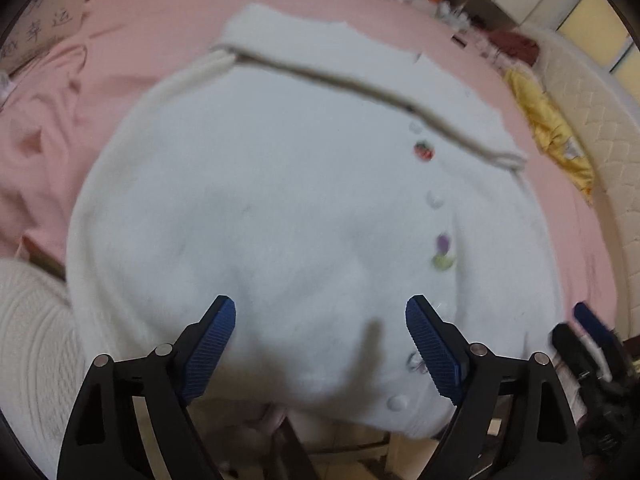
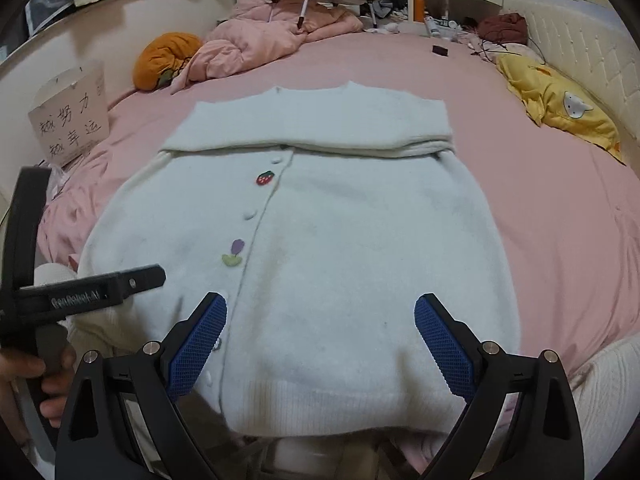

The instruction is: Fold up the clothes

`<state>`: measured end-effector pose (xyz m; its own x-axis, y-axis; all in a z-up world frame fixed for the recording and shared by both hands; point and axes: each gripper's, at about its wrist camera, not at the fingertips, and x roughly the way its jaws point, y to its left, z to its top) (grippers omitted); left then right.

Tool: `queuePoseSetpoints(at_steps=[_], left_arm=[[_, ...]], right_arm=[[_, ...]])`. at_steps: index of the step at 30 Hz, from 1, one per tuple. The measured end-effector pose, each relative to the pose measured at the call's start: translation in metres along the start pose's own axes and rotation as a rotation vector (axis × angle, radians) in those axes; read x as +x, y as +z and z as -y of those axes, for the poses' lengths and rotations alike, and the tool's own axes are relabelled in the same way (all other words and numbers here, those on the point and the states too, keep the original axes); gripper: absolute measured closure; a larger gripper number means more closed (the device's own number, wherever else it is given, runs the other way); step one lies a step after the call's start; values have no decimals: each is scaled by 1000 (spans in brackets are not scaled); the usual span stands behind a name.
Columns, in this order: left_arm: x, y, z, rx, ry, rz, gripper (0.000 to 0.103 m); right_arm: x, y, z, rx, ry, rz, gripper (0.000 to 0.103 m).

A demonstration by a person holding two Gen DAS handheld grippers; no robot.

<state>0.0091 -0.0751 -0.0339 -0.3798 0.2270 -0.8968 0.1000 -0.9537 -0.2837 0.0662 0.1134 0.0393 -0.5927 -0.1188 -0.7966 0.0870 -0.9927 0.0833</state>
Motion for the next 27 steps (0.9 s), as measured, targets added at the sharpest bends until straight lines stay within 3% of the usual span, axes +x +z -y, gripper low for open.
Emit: queuePoseSetpoints(at_steps=[5,9,13,15,17,19,22,24,25,26,27], left_arm=[[-1,1,-10,-50,-17,-20,16],[-16,5,-30,-65,-52,-30,21],[-35,31,-71,-22,72,-42,25],[-28,42,-101,-63,62,-139,26],[-14,45,-114,-66,32,-239,35],[2,42,-113,-3,43,-331,40],[23,36,-103,78,98,-410,44],[33,33,-101,86,105,-448,60],[35,31,-101,76,87,-459,78],[37,30,-101,67,70,-471,89],[37,29,-101,64,56,-473,91]], right_arm=[[2,4,21,90,21,-22,7],[9,4,67,267,27,-120,7],[10,-1,142,566,63,-260,7],[7,-7,172,681,65,-302,7],[17,-10,183,678,69,-413,7],[28,-14,191,657,74,-535,7],[50,-21,188,649,131,-616,7],[67,-29,185,676,174,-662,8],[76,-35,184,687,187,-695,9],[81,-40,183,705,207,-717,11],[85,-44,182,725,228,-736,19]])
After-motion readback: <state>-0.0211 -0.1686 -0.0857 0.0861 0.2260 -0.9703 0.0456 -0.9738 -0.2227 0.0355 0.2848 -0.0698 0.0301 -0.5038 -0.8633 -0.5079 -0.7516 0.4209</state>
